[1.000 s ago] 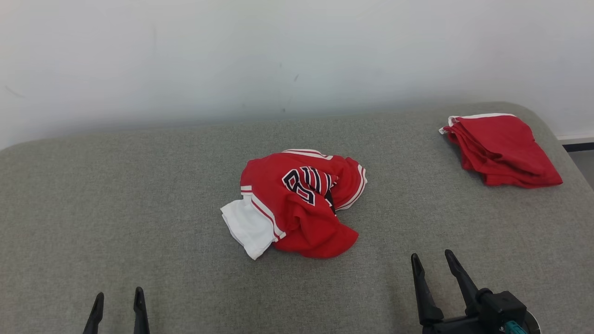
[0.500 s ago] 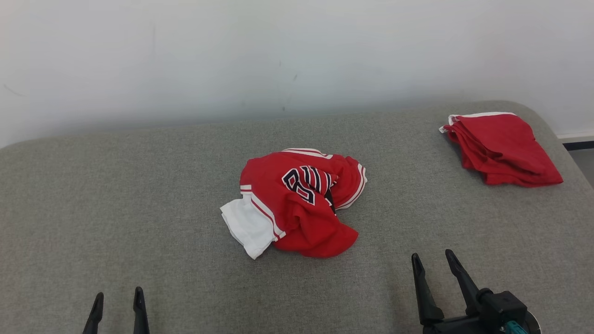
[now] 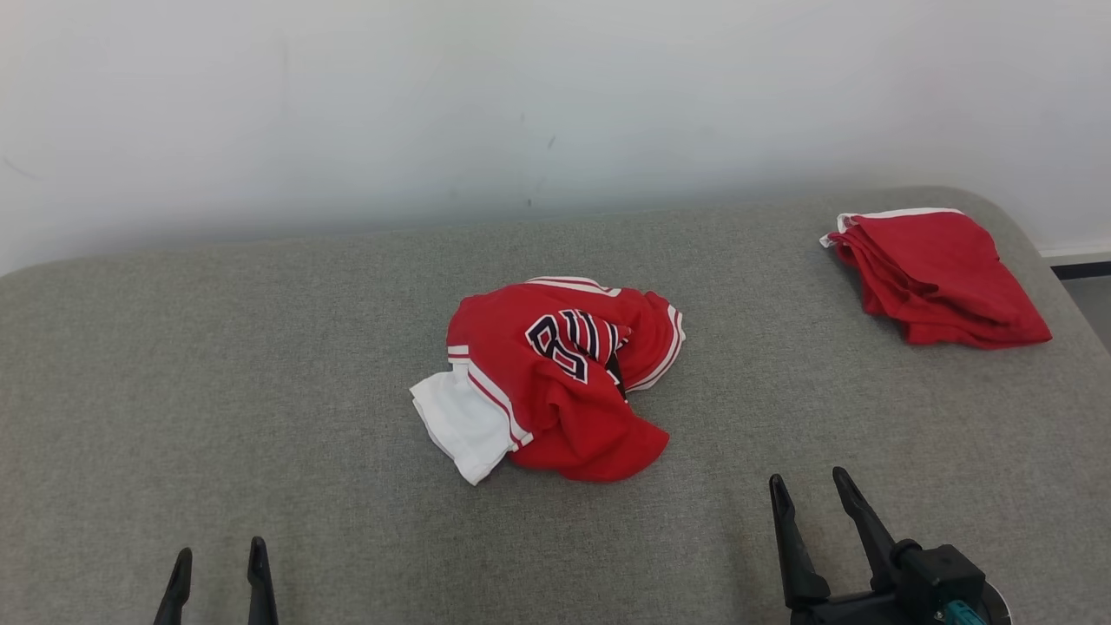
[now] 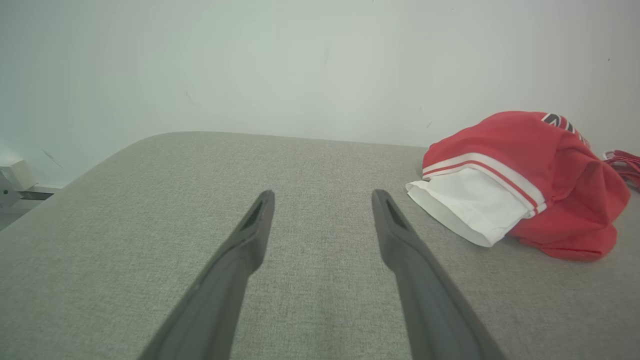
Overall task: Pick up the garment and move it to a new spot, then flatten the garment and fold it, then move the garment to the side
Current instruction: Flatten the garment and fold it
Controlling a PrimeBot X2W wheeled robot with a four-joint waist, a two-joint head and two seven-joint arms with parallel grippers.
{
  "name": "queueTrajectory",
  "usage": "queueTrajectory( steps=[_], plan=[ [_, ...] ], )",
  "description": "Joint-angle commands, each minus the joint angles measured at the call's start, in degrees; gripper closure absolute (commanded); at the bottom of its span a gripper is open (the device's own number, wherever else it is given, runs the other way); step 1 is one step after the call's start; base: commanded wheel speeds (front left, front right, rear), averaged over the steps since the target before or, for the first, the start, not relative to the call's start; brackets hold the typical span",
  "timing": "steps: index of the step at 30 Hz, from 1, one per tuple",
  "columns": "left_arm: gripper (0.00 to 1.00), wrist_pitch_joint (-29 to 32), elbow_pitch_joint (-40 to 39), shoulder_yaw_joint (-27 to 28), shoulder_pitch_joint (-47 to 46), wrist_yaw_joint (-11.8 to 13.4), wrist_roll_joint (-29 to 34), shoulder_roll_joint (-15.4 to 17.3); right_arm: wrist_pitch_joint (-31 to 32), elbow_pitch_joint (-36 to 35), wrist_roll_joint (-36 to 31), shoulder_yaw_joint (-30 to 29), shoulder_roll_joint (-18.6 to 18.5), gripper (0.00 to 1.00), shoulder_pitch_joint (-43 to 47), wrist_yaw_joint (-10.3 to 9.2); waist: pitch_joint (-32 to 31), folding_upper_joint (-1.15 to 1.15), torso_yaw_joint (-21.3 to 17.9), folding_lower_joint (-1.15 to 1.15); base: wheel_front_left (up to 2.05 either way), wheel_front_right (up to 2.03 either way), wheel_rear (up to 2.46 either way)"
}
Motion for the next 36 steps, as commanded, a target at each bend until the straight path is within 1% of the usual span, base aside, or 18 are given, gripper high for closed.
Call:
queueTrajectory(
  steps=[1, 10, 15, 19, 24, 29, 31, 36],
  plan=[
    [0.00, -0.34, 0.02, 0.06, 0.15, 0.15, -0.11, -0.07, -0.07, 0.11, 0.10, -0.09, 0.05, 0.00, 0.29, -0.15, 0.02, 0.00, -0.02, 0.00, 0.00, 0.00, 0.00],
    [0.00, -0.34, 0.54, 0.02, -0.71, 0.30, -0.32, -0.07, -0.07, 0.13, 0.22, -0.02, 0.05, 0.00, 0.01, -0.15, 0.41, 0.00, -0.35, 0.00, 0.00, 0.00, 0.00],
    [0.00, -0.34, 1.85, 0.02, -4.58, -0.16, 0.67, -0.02, -0.07, -0.18, 0.40, 0.80, 0.05, 0.00, -1.39, -0.15, 2.07, 0.00, -1.16, 0.00, 0.00, 0.00, 0.00],
    [0.00, -0.27, 4.24, -0.94, -9.60, -0.54, 1.24, 1.81, -0.07, -0.50, 0.97, 1.58, 0.03, 0.00, -2.77, -0.15, 4.40, 0.00, -2.82, 0.00, 0.00, 0.00, 0.00],
    [0.00, -0.23, 8.17, -2.52, -15.99, -0.69, -0.01, 5.72, -0.07, -0.91, 2.38, 2.45, 0.06, 0.00, -4.27, -0.15, 6.89, 0.00, -6.00, 0.00, 0.00, 0.00, 0.00],
    [0.00, -0.23, 14.41, -6.66, -21.28, -0.70, -3.29, 9.98, -0.07, -0.73, 4.17, 3.38, 0.07, 0.00, -4.88, -0.15, 8.74, 0.00, -8.99, 0.00, 0.00, 0.00, 0.00],
    [0.00, -0.23, 15.58, -7.49, -22.45, -0.70, -3.83, 10.55, -0.07, -0.72, 4.32, 3.50, 0.06, 0.00, -4.89, -0.15, 9.07, 0.00, -9.49, 0.00, 0.00, 0.00, 0.00],
    [0.00, -0.23, 22.36, -13.42, -28.05, -0.68, -7.33, 13.66, -0.07, -0.57, 4.78, 3.07, 0.08, 0.00, -6.23, -0.15, 10.77, 0.00, -11.46, 0.00, 0.00, 0.00, 0.00]
  ],
)
